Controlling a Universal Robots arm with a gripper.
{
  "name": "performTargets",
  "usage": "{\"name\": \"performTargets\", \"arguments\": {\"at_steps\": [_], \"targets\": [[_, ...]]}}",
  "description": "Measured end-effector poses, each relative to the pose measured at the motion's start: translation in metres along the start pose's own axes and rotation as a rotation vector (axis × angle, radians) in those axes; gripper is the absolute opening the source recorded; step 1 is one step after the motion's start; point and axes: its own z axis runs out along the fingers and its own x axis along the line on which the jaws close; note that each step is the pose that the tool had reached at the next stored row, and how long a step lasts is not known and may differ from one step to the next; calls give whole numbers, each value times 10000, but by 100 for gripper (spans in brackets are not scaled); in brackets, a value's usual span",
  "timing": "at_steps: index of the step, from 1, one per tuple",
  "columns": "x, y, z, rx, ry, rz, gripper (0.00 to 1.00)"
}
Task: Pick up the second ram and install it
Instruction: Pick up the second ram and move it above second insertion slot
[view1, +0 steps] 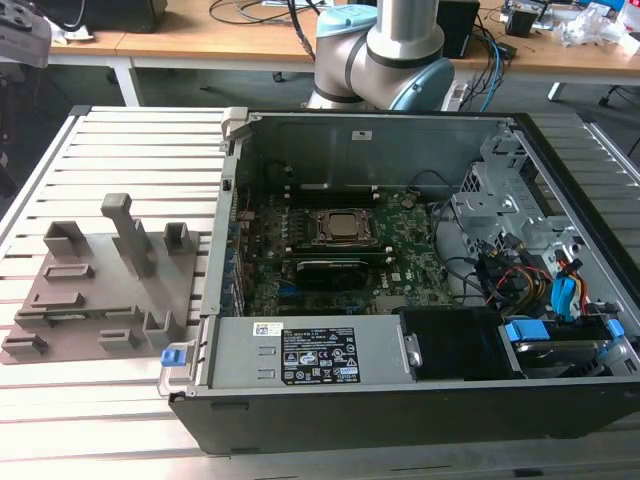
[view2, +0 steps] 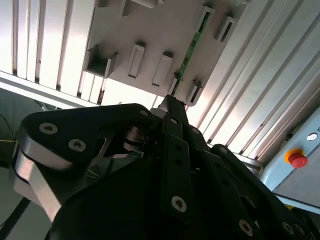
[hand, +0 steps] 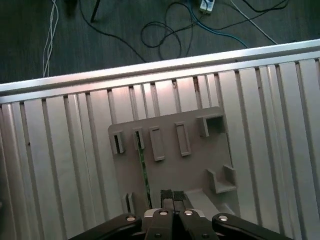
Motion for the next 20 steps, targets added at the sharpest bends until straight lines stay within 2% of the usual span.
{"name": "performTargets", "arguments": {"at_steps": [5, 9, 12, 13, 14, 18, 19, 20], "targets": [[0, 0, 0, -25, 28, -1100, 10], [0, 0, 0, -40, 44, -1749, 10], [0, 0, 0, -40, 45, -1778, 11], [0, 0, 0, -40, 45, -1778, 17], [0, 0, 0, -40, 45, -1778, 30], [0, 0, 0, -39, 45, -1715, 30], [0, -1, 2, -31, 44, -1371, 30], [0, 0, 3, -30, 49, -1359, 30]]}}
